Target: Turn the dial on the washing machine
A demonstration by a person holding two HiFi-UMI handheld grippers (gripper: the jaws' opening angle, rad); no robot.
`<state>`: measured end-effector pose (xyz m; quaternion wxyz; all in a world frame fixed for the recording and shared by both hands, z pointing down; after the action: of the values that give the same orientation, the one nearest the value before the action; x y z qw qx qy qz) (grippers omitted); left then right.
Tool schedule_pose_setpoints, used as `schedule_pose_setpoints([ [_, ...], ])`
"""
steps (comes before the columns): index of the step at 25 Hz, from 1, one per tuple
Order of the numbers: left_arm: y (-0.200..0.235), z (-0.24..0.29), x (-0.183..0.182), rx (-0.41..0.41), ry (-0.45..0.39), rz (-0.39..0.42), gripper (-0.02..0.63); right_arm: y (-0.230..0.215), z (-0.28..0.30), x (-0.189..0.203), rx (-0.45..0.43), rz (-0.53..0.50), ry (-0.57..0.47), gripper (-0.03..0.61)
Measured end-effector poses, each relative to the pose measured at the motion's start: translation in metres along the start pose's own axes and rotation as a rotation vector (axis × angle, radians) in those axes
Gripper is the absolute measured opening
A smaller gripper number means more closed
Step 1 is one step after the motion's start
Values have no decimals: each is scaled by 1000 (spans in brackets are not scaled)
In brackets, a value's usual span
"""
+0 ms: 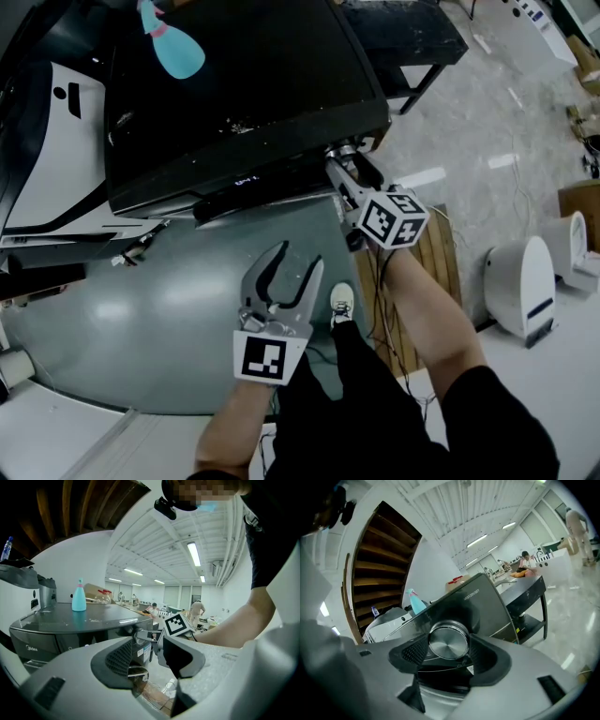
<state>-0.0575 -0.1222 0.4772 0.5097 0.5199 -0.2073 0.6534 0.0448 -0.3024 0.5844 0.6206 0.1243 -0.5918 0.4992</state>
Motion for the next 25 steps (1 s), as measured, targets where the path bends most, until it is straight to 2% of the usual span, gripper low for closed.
schedule_pose_setpoints([
  [11, -1, 1, -1, 0, -2, 2, 187, 1, 1, 0, 29, -122, 20, 288],
  [18, -1, 0, -2, 0, -3, 5, 187, 4, -2, -6, 65, -312, 36, 302],
  [25, -1, 0, -1, -3, -6, -1, 187, 14, -2, -5, 100, -544, 78, 276],
])
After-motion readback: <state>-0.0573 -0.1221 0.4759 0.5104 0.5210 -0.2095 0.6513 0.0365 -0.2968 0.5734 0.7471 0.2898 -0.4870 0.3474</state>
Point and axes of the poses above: the fingertips, and each gripper's own axes: z forward along the fingers, y to its left, x out of its underside, the point moved 3 cm from there along -z, backward along the fingers, and after that the axes turned 9 degrees about -z, right-handed, at the moved point
